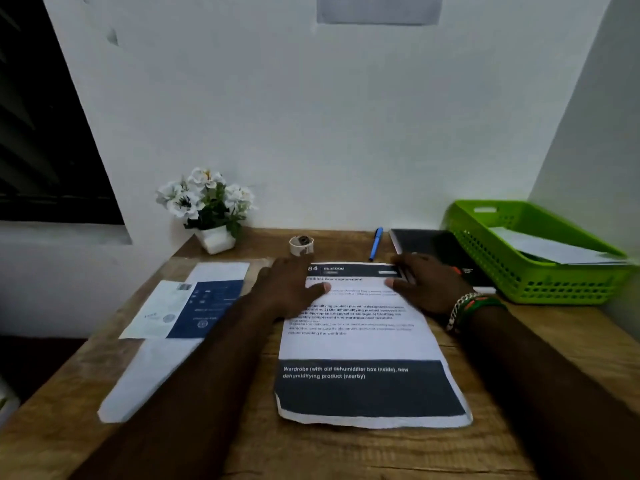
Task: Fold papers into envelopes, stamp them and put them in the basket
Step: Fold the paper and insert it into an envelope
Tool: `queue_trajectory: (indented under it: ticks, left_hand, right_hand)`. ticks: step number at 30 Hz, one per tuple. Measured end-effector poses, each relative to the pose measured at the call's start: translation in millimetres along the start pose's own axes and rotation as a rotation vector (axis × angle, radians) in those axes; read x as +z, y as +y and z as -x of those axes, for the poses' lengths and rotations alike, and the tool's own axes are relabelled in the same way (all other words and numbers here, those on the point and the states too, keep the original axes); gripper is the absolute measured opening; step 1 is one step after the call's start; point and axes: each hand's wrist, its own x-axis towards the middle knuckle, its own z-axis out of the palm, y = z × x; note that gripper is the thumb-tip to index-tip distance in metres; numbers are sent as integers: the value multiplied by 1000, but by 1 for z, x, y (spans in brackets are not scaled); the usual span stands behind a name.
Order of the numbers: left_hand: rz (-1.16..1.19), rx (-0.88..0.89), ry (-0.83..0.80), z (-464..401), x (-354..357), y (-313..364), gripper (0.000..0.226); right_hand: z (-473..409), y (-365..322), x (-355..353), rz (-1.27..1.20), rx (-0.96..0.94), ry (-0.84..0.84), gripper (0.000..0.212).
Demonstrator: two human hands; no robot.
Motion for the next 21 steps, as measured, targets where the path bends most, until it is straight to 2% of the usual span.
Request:
queue_trajectory:
  ticks: [4,8,11,18,21]
  left_hand:
    - [19,-14,27,-1,0,1,71]
    - [75,-2,100,0,-1,2,68]
    - [120,-7,126,2,-1,5,71]
    - [173,18,182,0,2,2,102]
    - [237,34,232,1,-1,5,88]
  right_hand:
    - [-1,2,-3,-71,0,51,67]
    - [2,-1,-6,-158,-23,92,48]
    - [3,-3,-7,-224,-38,112,52]
    - [4,2,-8,-415,-79,141,44]
    - [5,2,-9,-458,-78,165,42]
